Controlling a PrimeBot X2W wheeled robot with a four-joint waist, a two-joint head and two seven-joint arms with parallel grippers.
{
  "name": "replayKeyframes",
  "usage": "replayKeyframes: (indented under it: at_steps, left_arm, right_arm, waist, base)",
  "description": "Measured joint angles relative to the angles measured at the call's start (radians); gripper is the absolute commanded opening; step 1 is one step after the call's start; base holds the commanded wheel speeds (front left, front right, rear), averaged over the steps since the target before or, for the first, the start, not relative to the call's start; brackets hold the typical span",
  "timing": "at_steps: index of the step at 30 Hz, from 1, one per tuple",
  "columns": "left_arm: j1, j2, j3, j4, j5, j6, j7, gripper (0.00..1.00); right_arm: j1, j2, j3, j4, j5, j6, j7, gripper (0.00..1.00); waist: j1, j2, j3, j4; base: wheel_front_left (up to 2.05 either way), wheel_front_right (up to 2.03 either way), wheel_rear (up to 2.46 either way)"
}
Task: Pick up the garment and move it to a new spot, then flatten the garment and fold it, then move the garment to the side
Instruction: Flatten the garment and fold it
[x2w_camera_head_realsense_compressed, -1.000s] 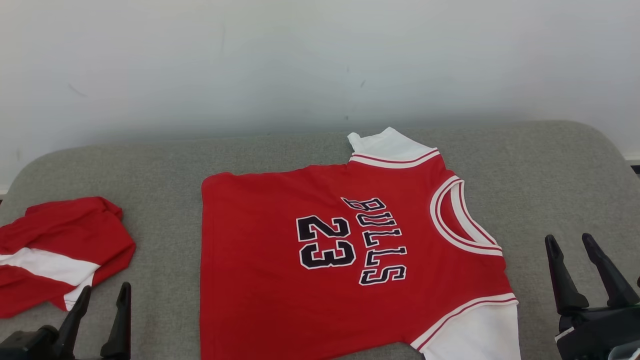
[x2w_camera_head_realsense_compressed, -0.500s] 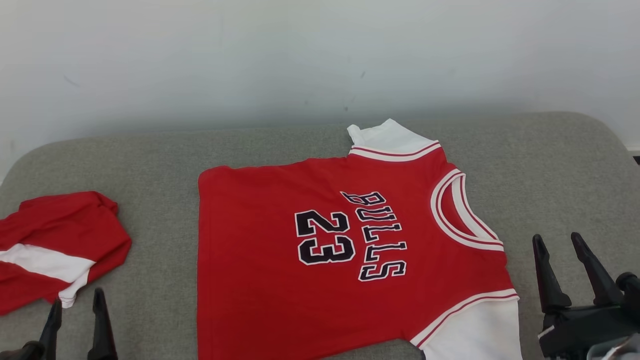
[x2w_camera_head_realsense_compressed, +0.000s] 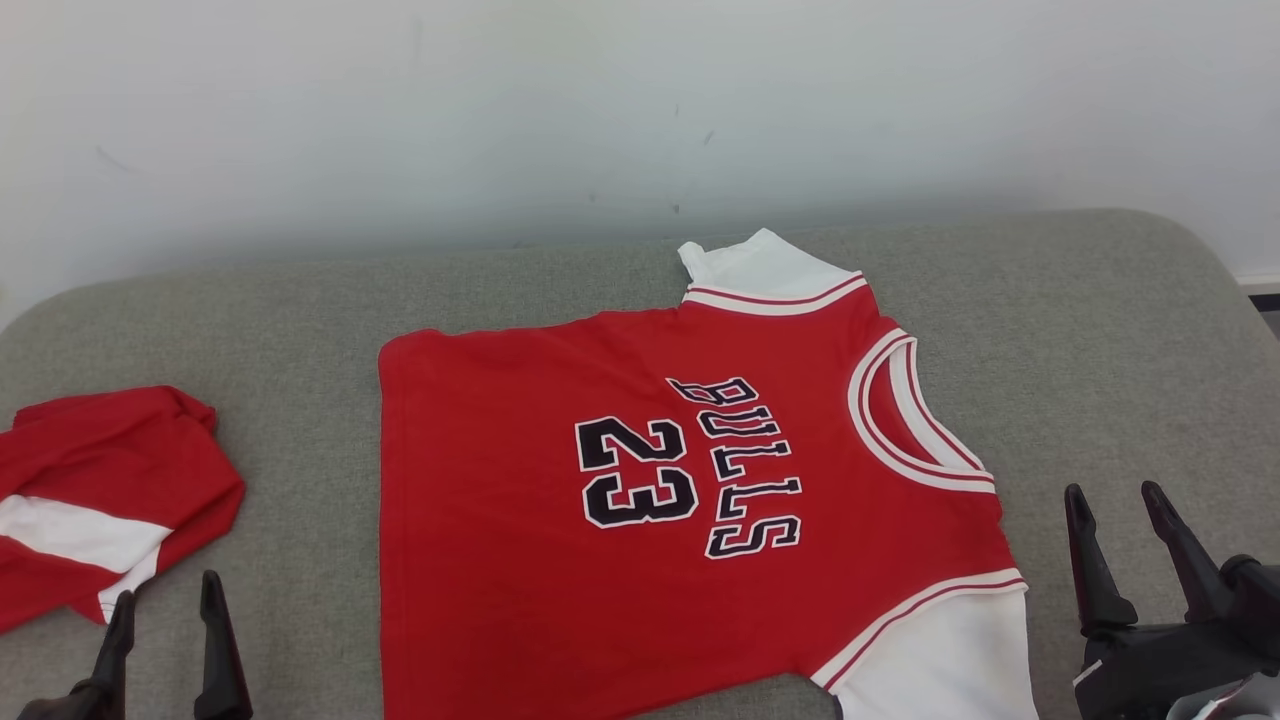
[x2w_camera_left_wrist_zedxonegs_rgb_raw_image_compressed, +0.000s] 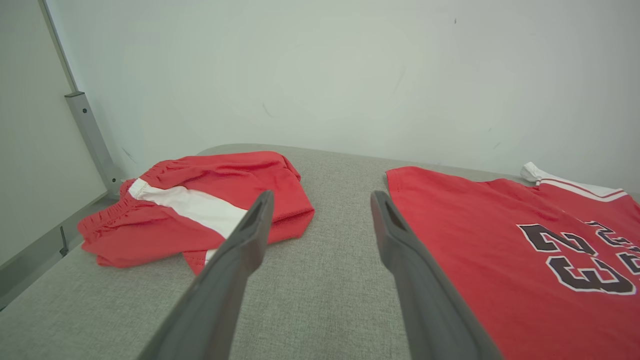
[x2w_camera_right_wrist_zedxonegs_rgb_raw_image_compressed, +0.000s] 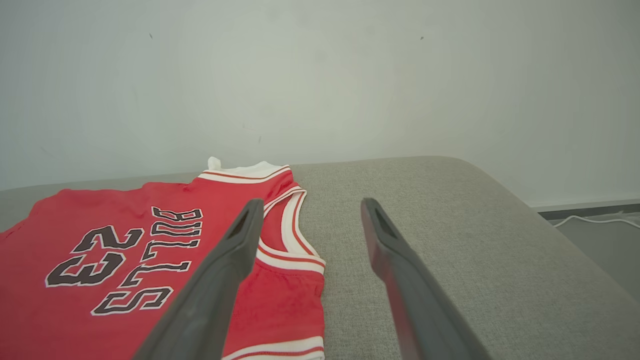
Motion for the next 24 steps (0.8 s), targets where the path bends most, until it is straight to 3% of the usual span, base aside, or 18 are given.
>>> replayKeyframes:
  at_steps: [24]
  left_arm:
    - [0.023,-0.025,-0.009,-0.022,0.083,0.0,0.005,1.0]
  right_arm:
    - [0.001,0.028,-0.024,0.052,-0.058,0.0,-0.004,1.0]
  waist:
    - [0.0,0.0,-0.02,0.001]
  base:
    - [0.0,0.0,0.0]
